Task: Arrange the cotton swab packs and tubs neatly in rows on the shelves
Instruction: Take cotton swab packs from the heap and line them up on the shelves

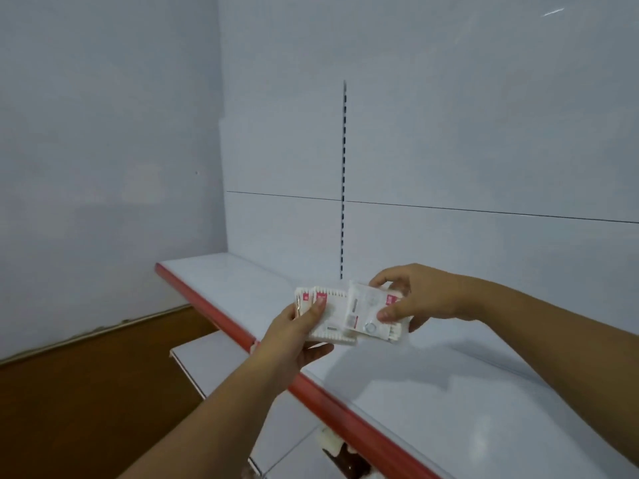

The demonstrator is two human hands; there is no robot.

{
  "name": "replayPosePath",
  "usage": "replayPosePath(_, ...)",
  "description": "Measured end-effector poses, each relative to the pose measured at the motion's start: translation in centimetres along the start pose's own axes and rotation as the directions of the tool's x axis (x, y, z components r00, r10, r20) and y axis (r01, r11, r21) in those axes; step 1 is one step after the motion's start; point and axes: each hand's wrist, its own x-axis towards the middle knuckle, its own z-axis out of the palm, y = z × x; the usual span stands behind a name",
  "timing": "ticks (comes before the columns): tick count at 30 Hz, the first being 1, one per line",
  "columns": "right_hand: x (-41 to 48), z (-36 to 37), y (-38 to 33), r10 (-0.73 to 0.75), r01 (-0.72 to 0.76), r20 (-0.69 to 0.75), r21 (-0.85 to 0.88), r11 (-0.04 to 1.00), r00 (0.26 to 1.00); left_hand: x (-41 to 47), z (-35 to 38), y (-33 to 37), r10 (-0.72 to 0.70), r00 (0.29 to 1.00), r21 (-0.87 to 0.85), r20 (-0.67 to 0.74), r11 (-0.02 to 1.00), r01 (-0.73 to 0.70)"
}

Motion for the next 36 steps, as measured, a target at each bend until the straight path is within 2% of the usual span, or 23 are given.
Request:
replayPosePath(5, 10.7, 4.0, 0.4, -0.015, 0.005, 0.104, 0.104, 0.995, 0.994, 5.3, -8.2, -0.7, -0.049, 0.999, -0.046, 0.008, 0.998, 0.049)
replayPosePath(8, 17.9, 6.2, 0.1, -0.088, 0.076, 0.093, 0.133, 0.988, 0.992, 8.5, -13.5, -0.1, -0.080, 0.995, -0.044, -0.066, 0.996, 0.077)
replayPosePath(11, 25.7, 8.6, -0.9, -0.158, 0.133, 0.077, 0.259, 0.957, 0.984, 11.9, -19.0, 2.0, -0.093, 0.983, -0.041, -0.159, 0.995, 0.088)
replayPosePath(17, 39.5, 14.7, -4.1, -0.176, 0.171, -0.043, 0.545, 0.821, 0.983, 18.0, -28.9, 5.2, 0.021, 0.956, 0.019, -0.292, 1.000, -0.016)
replayPosePath(23, 50.7, 22.1, -7.8, -0.138, 0.083, 0.041, 0.623, 0.778, 0.990, 24.5, -40.1, 6.7, 0.128, 0.930, 0.050, -0.343, 0.992, -0.118)
replayPosePath(28, 59.0, 27.7, -11.8, -0.082, 0.081, -0.029, 0.646, 0.759, 0.996, 30.9, -50.3, 8.3, 0.149, 0.939, 0.070, -0.311, 0.989, -0.133)
replayPosePath(32, 63.9, 29.7, -13.6, 0.010, 0.037, -0.068, 0.659, 0.751, 0.998, 36.4, -55.3, 9.6, 0.045, 0.984, 0.011, -0.171, 0.999, -0.043)
replayPosePath(36, 67.3, 29.0, -13.0, 0.111, 0.069, -0.239, 0.634, 0.770, 0.965, 43.0, -57.4, 11.0, -0.123, 0.992, -0.096, 0.023, 0.988, 0.124)
